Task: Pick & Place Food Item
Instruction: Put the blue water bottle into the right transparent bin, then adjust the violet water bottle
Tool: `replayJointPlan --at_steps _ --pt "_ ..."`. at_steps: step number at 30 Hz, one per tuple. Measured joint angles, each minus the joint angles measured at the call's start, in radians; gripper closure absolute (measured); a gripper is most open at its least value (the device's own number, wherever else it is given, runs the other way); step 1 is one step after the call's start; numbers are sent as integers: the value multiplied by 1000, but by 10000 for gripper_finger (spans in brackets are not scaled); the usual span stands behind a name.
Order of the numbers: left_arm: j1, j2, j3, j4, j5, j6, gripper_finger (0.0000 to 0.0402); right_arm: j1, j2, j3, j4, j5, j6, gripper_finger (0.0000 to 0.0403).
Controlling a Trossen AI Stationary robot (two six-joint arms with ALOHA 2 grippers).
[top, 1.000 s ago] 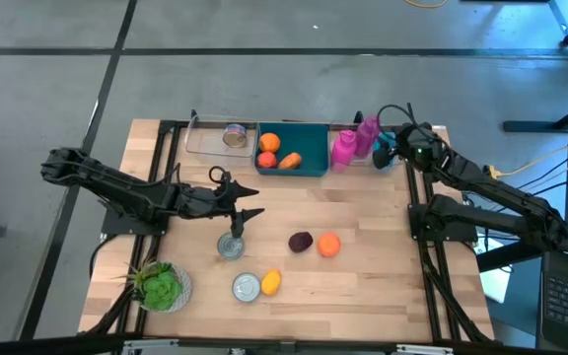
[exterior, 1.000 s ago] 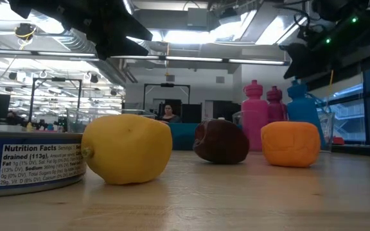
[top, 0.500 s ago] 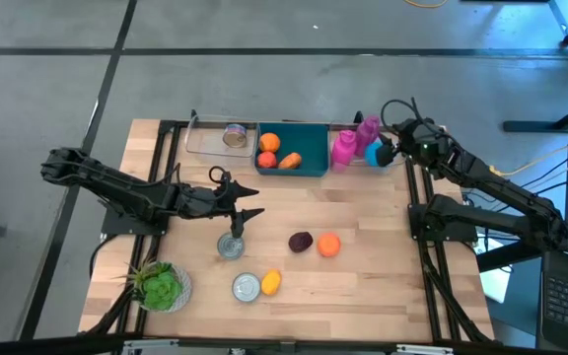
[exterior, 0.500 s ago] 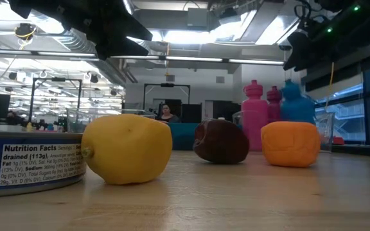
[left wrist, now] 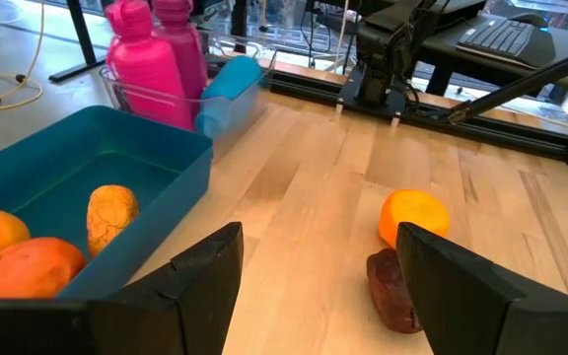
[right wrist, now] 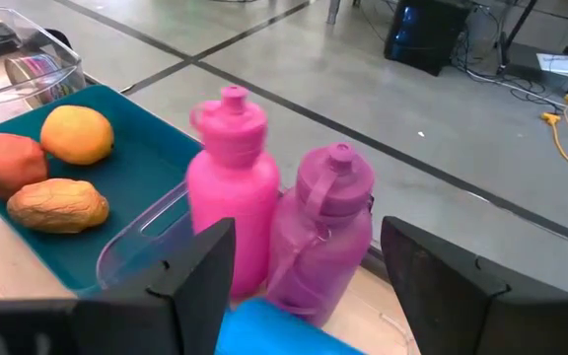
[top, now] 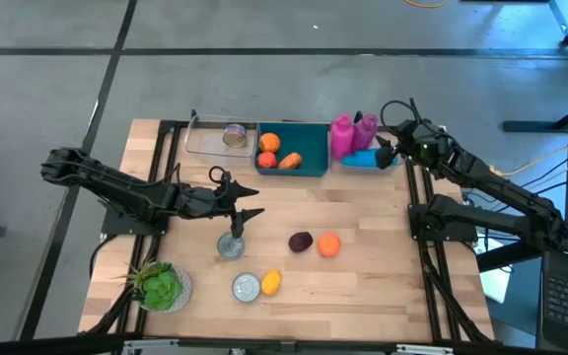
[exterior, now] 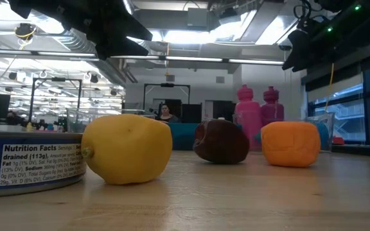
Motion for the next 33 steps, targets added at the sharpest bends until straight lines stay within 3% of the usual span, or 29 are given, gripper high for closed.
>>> replayJointPlan --at_steps 33 --pt "0 0 0 0 0 -1 141 0 0 1 -1 -29 -8 151"
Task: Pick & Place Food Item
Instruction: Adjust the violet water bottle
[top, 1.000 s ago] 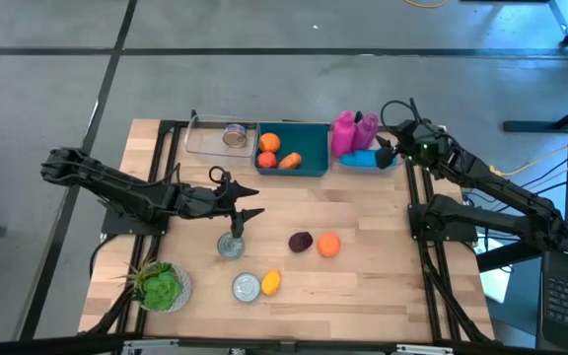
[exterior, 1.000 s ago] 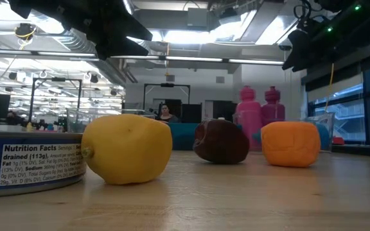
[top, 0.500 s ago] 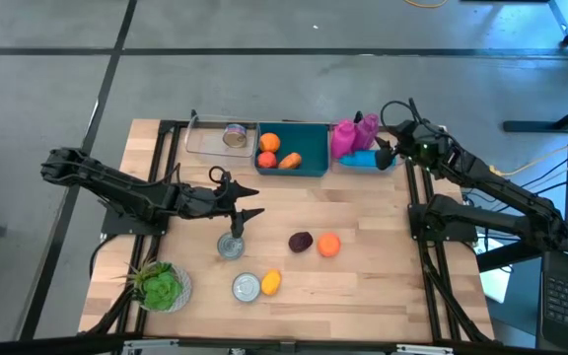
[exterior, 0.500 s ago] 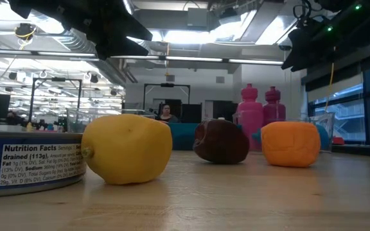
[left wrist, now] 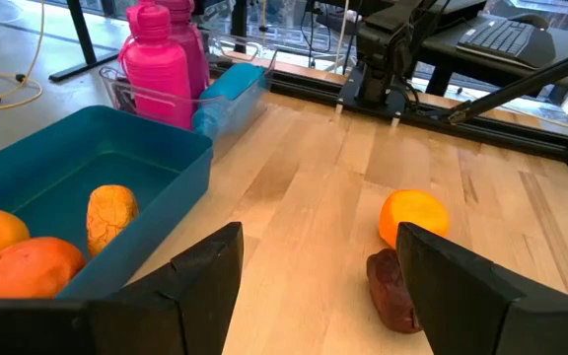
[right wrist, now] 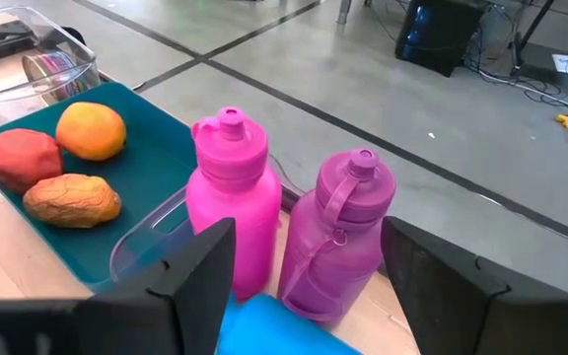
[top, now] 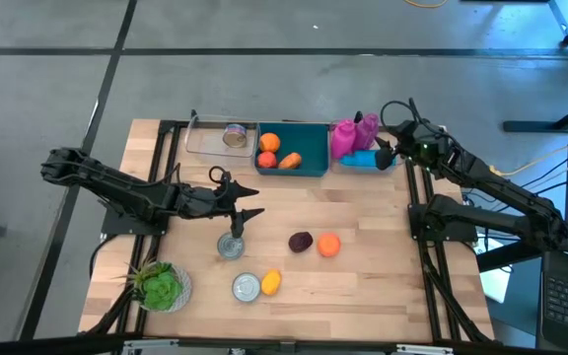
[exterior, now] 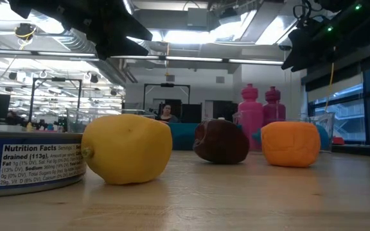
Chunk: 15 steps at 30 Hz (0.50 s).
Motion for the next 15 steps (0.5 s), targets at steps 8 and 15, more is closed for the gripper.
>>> replayJointPlan --at_steps 8,15 --pt "0 0 0 0 0 0 141 0 0 0 -12 0 -6 177" --pt "0 0 0 0 0 0 141 0 0 0 -12 -60 -17 219"
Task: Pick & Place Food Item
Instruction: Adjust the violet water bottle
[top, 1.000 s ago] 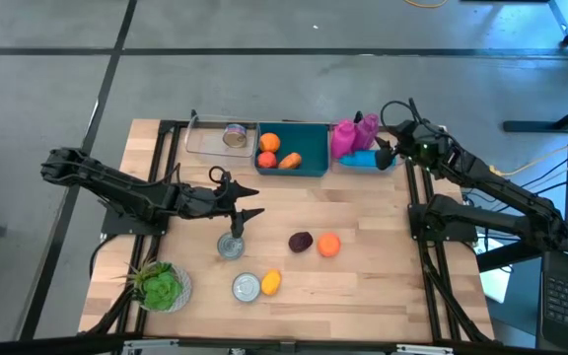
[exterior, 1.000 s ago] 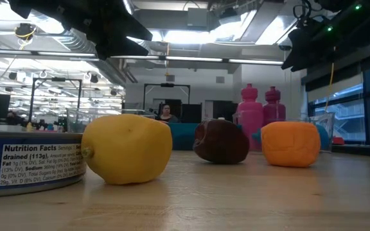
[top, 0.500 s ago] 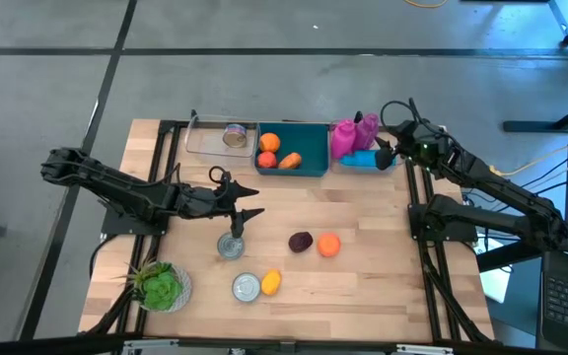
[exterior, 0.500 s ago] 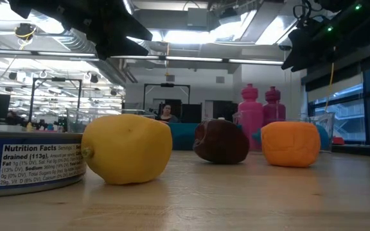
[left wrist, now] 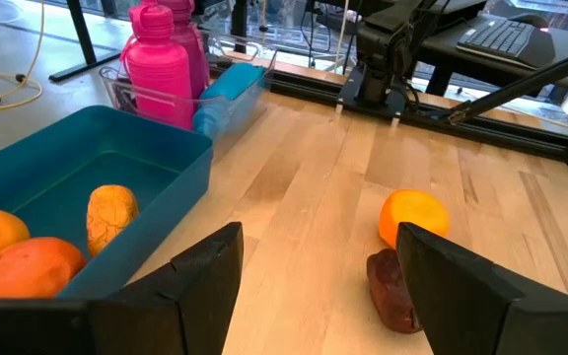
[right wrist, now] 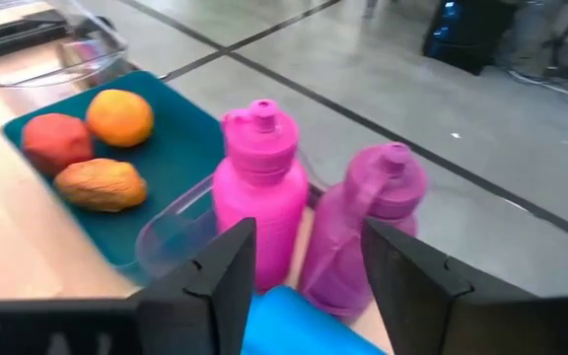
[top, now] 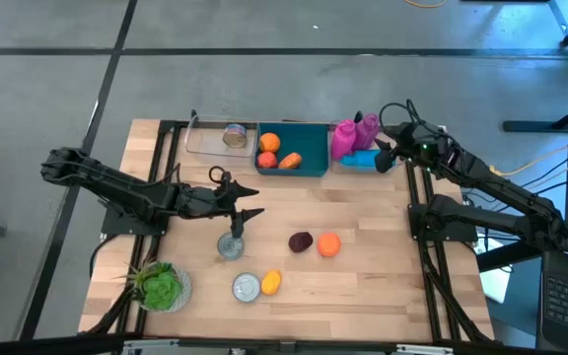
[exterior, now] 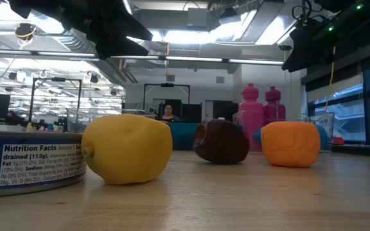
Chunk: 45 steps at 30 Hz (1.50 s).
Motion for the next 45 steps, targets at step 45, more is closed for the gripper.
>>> replayJointPlan --at_steps 45 --pt "0 0 0 0 -8 25 141 0 209 0 1 -452 -184 231"
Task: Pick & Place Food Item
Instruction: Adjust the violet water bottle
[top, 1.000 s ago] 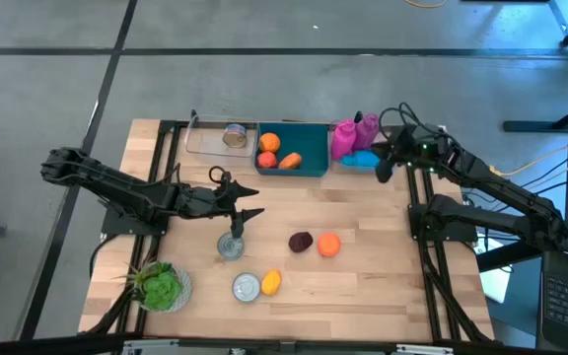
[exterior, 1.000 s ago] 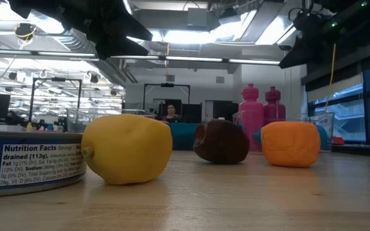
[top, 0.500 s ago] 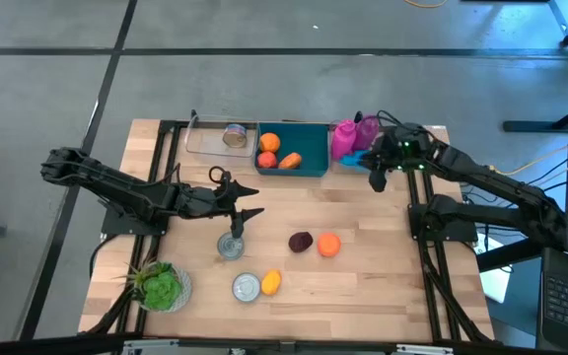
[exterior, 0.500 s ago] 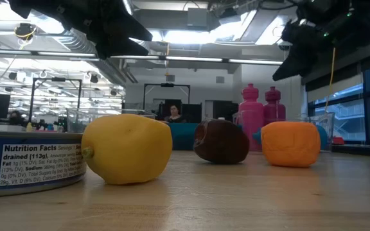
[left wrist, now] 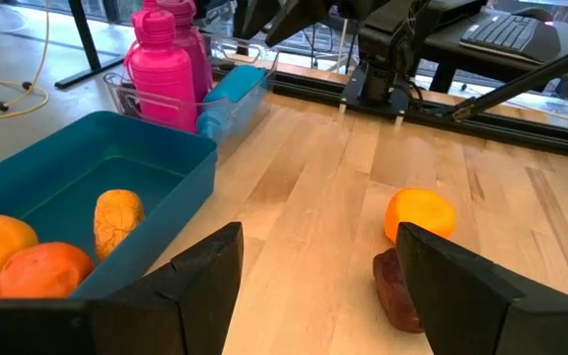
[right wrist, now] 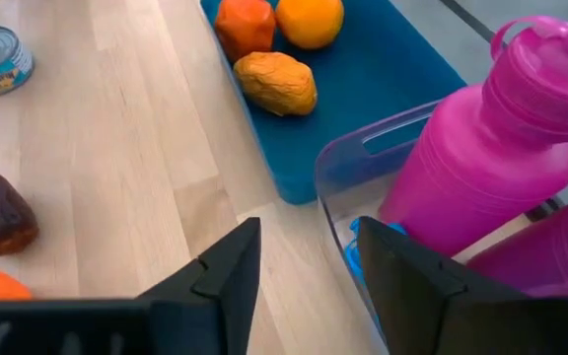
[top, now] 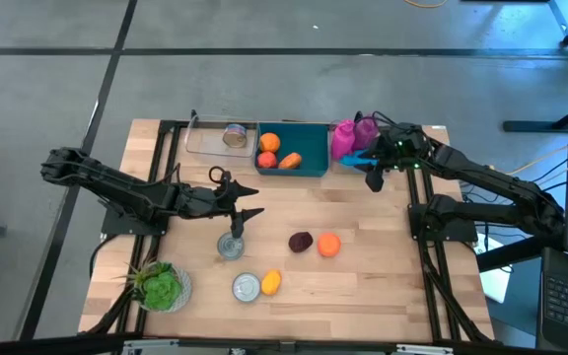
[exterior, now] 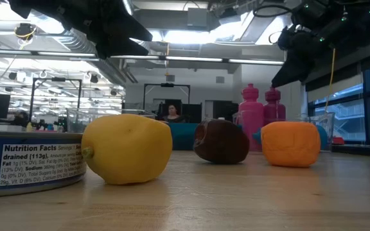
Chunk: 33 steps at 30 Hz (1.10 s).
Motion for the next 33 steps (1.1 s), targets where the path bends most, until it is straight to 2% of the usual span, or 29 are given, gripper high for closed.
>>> replayJointPlan --at_steps 10,16,19,26,33 --pt "0 0 0 -27 -7 59 141 26 18 0 36 -8 0 236" --pt "2 0 0 -30 -72 161 141 32 100 0 135 -8 23 236" --pt "18 0 0 -30 -80 183 141 27 140 17 126 1 5 236" --pt "53 0 0 -30 25 183 141 26 245 183 -41 40 -99 236" --pt "62 0 0 -30 34 183 141 26 433 375 -305 192 -241 237"
